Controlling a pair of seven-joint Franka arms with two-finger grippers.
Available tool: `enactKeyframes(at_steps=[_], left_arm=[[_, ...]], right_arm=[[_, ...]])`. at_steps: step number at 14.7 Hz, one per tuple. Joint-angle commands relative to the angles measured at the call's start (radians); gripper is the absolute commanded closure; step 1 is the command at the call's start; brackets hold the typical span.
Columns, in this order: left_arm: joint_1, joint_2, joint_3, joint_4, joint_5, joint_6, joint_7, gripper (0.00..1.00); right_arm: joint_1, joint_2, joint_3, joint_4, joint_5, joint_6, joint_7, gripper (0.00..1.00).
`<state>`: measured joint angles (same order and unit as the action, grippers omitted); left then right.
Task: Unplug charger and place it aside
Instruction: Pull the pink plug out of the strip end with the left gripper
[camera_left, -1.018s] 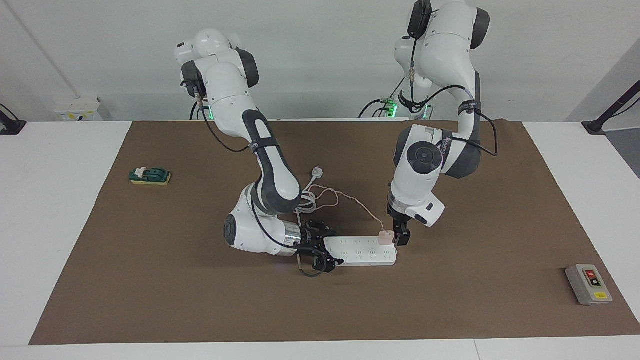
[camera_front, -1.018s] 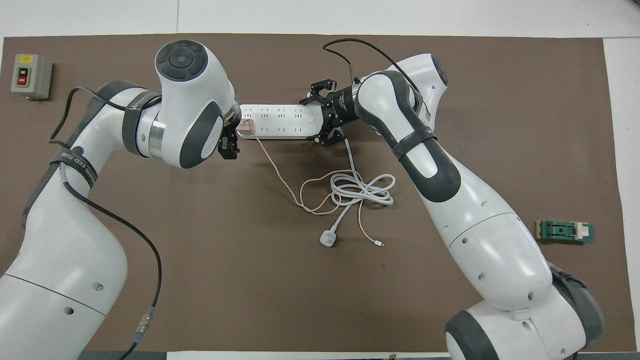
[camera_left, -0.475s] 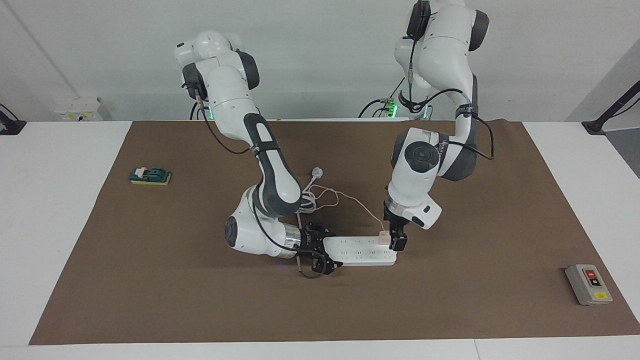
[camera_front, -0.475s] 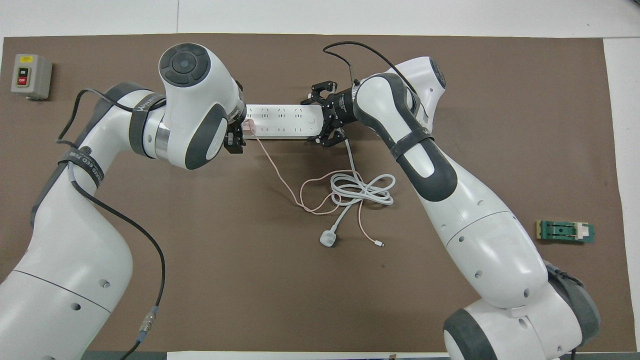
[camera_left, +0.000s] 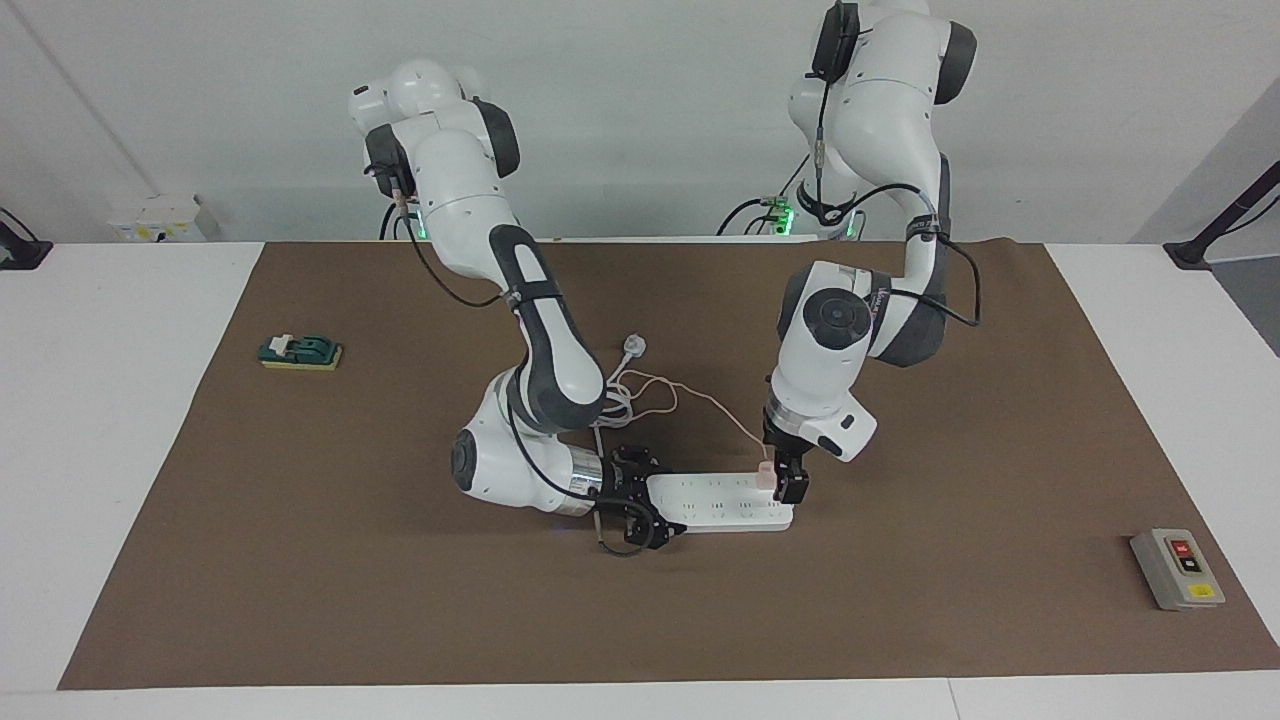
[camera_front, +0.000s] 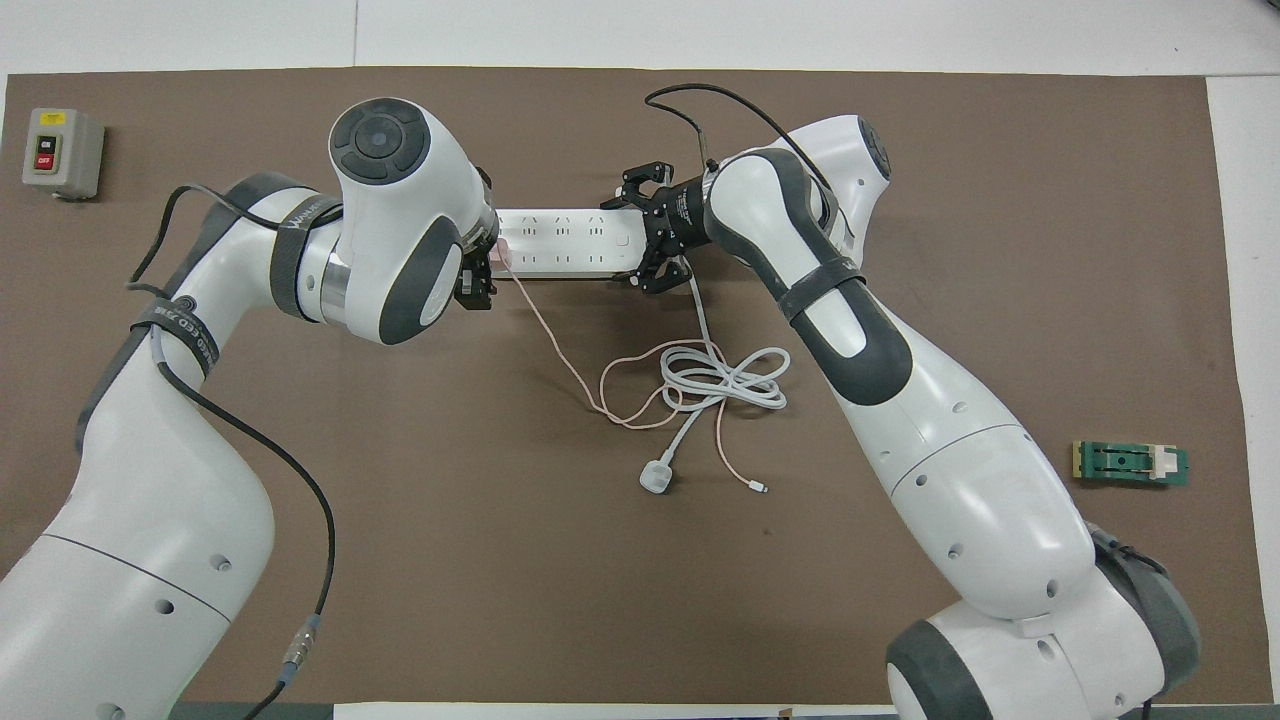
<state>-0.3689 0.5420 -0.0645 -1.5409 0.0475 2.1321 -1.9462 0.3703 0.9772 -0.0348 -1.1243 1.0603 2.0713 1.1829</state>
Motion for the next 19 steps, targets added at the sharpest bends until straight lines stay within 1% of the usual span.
enactKeyframes(at_steps=[1, 3, 6, 7, 8, 9, 10, 14, 16, 17, 19], left_arm=[[-0.015, -0.002, 0.011, -0.021, 0.022, 0.031, -0.011, 0.19], [-0.016, -0.002, 0.011, -0.027, 0.023, 0.037, -0.01, 0.26], [-0.018, -0.002, 0.011, -0.031, 0.025, 0.04, -0.003, 0.47], [-0.019, -0.002, 0.011, -0.031, 0.025, 0.04, 0.01, 0.59], [-0.025, -0.004, 0.011, -0.034, 0.025, 0.039, 0.019, 0.75], [-0.027, -0.004, 0.011, -0.036, 0.025, 0.038, 0.024, 0.96], [-0.027, -0.004, 0.011, -0.036, 0.025, 0.038, 0.026, 1.0], [-0.027, -0.005, 0.012, -0.035, 0.026, 0.034, 0.029, 1.0], [-0.027, -0.005, 0.011, -0.031, 0.049, 0.025, 0.032, 1.0], [-0.027, -0.005, 0.011, -0.024, 0.049, 0.011, 0.033, 1.0], [-0.027, -0.005, 0.009, 0.017, 0.055, -0.059, 0.036, 1.0]], right_arm=[[0.035, 0.032, 0.006, 0.0, 0.007, 0.09, -0.043, 0.51], [0.035, 0.032, 0.006, 0.0, 0.009, 0.09, -0.043, 0.51], [0.036, 0.032, 0.006, 0.0, 0.01, 0.09, -0.043, 0.51], [0.036, 0.032, 0.006, -0.002, 0.012, 0.09, -0.043, 0.51], [0.036, 0.032, 0.006, 0.0, 0.012, 0.09, -0.043, 0.51], [0.035, 0.032, 0.006, 0.0, 0.012, 0.09, -0.042, 0.51], [0.035, 0.032, 0.006, 0.0, 0.012, 0.09, -0.042, 0.51], [0.036, 0.032, 0.006, 0.0, 0.013, 0.09, -0.042, 0.5], [0.036, 0.032, 0.006, 0.0, 0.013, 0.09, -0.042, 0.5], [0.036, 0.032, 0.006, 0.0, 0.013, 0.09, -0.042, 0.5], [0.036, 0.032, 0.006, 0.0, 0.015, 0.09, -0.043, 0.5]])
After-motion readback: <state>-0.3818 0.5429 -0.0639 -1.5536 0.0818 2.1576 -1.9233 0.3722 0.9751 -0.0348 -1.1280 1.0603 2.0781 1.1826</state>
